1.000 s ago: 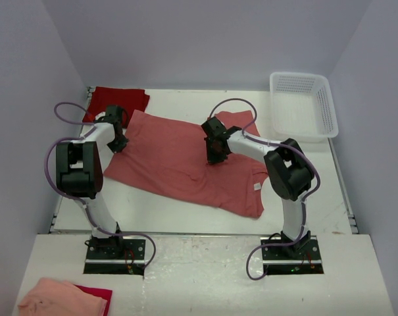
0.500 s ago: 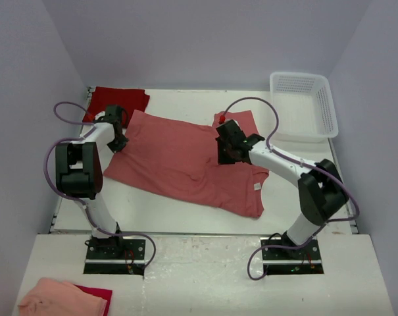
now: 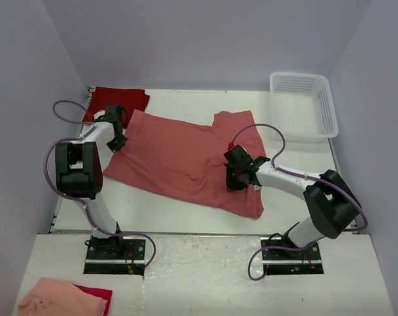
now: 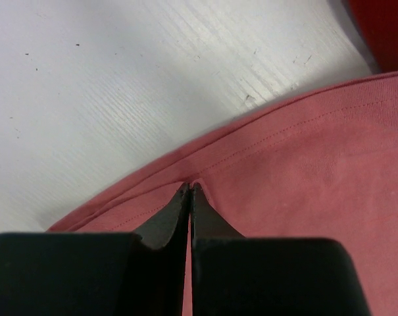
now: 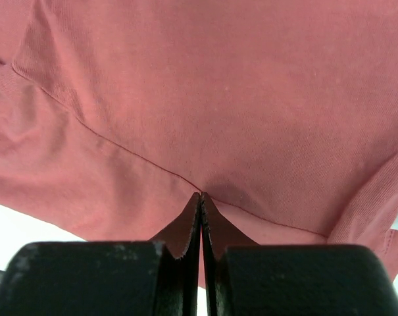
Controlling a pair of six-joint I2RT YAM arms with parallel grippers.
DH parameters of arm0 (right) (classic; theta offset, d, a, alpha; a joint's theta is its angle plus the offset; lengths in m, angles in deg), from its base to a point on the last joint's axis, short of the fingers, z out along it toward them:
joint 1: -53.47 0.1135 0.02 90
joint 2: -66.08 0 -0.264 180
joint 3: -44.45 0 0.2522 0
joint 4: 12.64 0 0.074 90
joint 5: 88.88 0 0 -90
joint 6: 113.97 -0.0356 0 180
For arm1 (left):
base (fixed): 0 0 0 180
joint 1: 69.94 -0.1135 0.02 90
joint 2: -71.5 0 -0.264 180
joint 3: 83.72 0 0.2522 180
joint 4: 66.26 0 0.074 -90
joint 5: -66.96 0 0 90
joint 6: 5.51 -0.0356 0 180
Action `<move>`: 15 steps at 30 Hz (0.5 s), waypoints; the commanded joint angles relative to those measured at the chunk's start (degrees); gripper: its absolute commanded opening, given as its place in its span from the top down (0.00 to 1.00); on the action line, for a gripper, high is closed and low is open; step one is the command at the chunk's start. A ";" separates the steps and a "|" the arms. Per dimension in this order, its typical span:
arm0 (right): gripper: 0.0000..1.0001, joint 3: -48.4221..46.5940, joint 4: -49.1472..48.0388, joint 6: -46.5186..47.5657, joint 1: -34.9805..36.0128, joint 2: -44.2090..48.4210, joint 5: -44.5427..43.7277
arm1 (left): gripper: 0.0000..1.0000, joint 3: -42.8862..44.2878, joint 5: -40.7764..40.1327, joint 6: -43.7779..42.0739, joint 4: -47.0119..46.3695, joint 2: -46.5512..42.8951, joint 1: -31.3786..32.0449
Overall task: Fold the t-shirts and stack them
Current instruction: Fold the flattened tshirt in 1/3 of the way
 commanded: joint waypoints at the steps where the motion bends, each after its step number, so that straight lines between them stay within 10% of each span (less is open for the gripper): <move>1: 1.00 0.04 -1.56 -3.06 0.44 2.84 -1.12 | 1.00 2.33 -4.03 0.21 -0.22 1.10 -0.44; 15: 1.00 4.52 -1.37 -9.47 0.61 1.00 -1.21 | 1.00 4.00 -5.26 0.47 0.22 4.18 -0.88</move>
